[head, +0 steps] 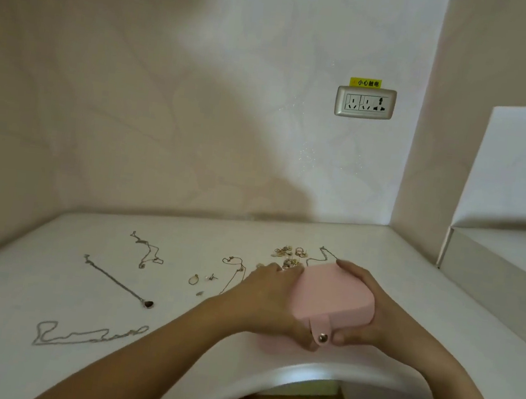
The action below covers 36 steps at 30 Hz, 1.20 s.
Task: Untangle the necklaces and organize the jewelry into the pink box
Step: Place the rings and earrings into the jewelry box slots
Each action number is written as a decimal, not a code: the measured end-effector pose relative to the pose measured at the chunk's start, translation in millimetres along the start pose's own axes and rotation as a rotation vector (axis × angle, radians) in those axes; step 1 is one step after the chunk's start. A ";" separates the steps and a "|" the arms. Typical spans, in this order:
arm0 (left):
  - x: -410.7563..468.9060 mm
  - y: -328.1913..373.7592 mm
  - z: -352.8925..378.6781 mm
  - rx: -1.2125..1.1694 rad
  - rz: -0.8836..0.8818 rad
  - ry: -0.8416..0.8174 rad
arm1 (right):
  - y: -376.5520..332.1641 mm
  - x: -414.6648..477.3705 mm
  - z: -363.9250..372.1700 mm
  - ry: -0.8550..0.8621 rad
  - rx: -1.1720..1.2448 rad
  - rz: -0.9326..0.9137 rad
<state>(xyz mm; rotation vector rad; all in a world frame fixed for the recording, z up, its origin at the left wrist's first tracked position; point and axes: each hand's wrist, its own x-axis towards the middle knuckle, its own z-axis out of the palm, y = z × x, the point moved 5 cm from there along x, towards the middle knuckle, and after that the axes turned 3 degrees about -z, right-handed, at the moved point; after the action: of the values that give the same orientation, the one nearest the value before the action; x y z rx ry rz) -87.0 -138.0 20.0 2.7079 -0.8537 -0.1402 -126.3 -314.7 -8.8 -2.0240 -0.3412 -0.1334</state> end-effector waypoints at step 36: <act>-36.0 37.5 -4.5 0.331 0.479 0.654 | 24.9 -16.3 14.1 0.010 0.028 0.078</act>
<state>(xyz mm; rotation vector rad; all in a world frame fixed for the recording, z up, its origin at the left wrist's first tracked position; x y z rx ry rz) -136.0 -145.4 36.0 2.4500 -1.3329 1.0002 -135.2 -315.8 -40.5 -2.0049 -0.2560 -0.0902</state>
